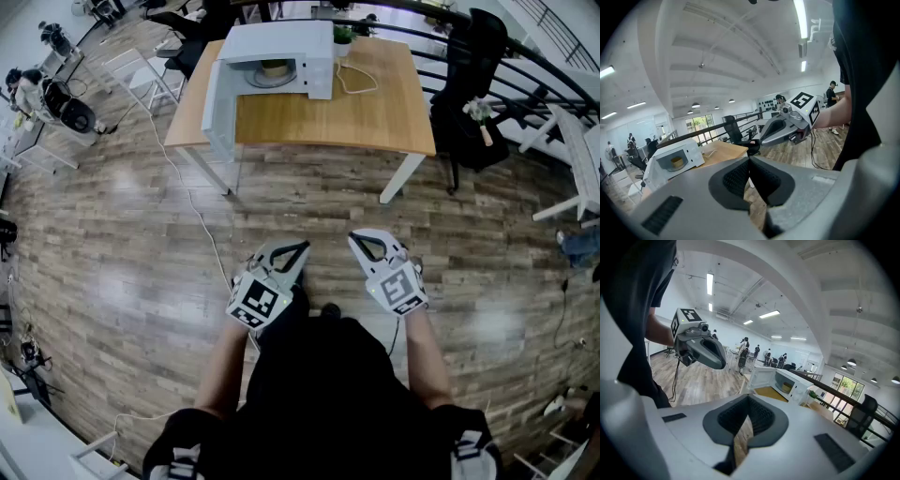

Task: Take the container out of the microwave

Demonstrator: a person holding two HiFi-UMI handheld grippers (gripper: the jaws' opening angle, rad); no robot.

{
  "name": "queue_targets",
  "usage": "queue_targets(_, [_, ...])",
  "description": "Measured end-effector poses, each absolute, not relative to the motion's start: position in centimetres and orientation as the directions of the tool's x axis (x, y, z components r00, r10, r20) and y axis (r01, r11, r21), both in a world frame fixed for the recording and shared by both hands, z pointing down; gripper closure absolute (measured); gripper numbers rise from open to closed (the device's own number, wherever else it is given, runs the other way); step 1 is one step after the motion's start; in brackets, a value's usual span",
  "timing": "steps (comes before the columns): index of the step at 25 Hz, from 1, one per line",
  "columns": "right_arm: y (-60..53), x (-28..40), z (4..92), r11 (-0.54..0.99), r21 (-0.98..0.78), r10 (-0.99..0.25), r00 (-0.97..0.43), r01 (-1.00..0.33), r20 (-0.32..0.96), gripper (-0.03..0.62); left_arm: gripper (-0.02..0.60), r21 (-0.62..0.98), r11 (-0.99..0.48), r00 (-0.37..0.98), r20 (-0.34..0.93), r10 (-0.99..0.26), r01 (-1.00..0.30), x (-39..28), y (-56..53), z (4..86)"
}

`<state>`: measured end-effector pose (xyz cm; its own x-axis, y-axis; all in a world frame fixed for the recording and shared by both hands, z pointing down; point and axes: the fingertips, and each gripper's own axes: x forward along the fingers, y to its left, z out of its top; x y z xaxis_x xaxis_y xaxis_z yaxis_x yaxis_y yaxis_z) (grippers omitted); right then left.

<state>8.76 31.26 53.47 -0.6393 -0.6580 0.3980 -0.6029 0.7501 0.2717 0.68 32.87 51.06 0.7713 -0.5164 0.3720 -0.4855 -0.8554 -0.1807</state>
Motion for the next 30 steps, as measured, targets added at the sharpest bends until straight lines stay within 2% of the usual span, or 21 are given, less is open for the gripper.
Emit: queue_targets(30, [21.1,5.5,55.4,0.705,0.256,-0.692,-0.565,-0.661,0.449,0.595,0.580,-0.140,-0.881,0.803,0.368,-0.469,-0.451,-3.6,21.4,51.5])
